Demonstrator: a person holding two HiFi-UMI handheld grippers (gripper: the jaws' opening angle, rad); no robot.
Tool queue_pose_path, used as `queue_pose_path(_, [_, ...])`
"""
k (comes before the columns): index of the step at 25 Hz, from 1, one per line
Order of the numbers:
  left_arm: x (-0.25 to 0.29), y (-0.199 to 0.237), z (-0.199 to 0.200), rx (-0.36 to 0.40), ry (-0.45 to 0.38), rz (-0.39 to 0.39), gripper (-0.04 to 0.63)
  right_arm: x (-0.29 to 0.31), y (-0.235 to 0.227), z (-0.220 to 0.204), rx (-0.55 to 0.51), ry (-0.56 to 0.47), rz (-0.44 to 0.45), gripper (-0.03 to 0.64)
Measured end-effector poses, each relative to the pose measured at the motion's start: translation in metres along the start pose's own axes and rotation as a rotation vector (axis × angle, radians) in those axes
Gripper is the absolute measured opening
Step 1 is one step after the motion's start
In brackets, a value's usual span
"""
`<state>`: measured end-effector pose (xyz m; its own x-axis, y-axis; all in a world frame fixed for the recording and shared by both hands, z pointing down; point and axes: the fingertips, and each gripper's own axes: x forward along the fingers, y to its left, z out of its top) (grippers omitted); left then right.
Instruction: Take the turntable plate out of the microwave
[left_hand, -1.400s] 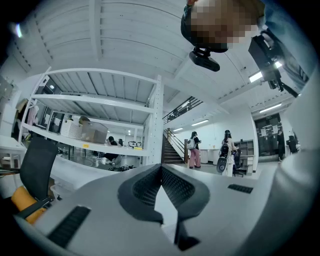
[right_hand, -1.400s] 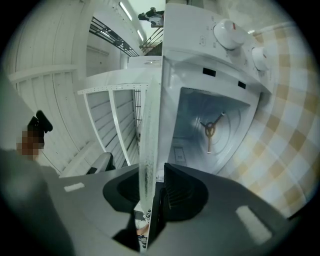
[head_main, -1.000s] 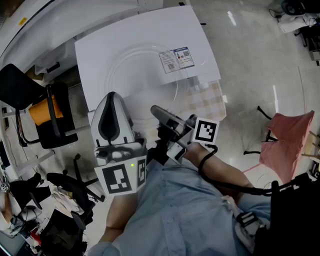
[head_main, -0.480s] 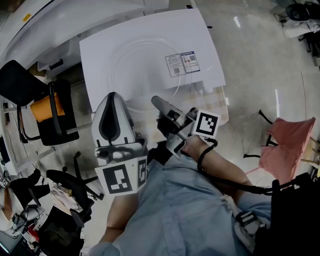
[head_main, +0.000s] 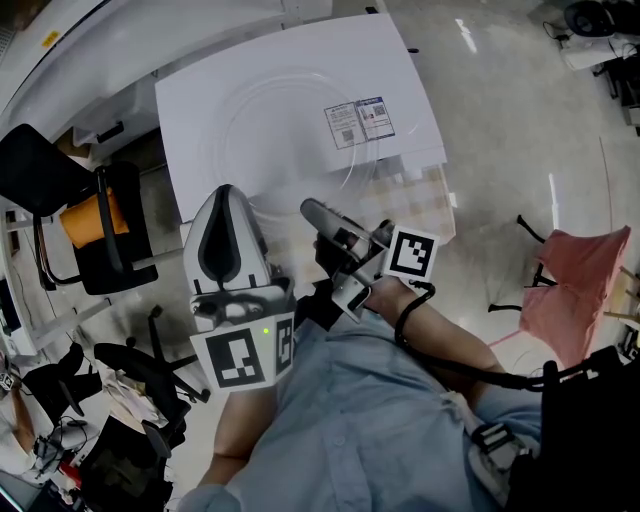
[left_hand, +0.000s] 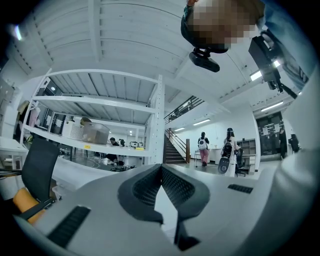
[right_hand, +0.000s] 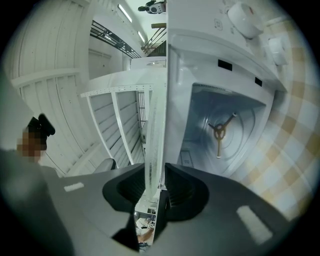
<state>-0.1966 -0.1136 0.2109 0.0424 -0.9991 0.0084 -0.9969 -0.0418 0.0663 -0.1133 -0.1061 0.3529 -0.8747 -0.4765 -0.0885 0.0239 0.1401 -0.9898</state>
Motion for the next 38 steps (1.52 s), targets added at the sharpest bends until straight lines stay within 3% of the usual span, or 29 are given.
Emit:
queue_pose_path(8, [-0.006,-0.012,0.002,-0.007,-0.007,-0.035,0.008,-0.015,0.006,-0.005,-0.027,-0.013,-0.014,0.097])
queue_pose_path(14, [-0.008,-0.015,0.002,-0.003,-0.009,-0.044,0.008,-0.019,0.004,-0.005,-0.016,-0.027,-0.024,0.058])
queue_pose_path(38, [-0.014,0.0,0.013,0.032,-0.022,0.041,0.008,0.002,-0.001,0.019,0.013,-0.03,0.017,0.063])
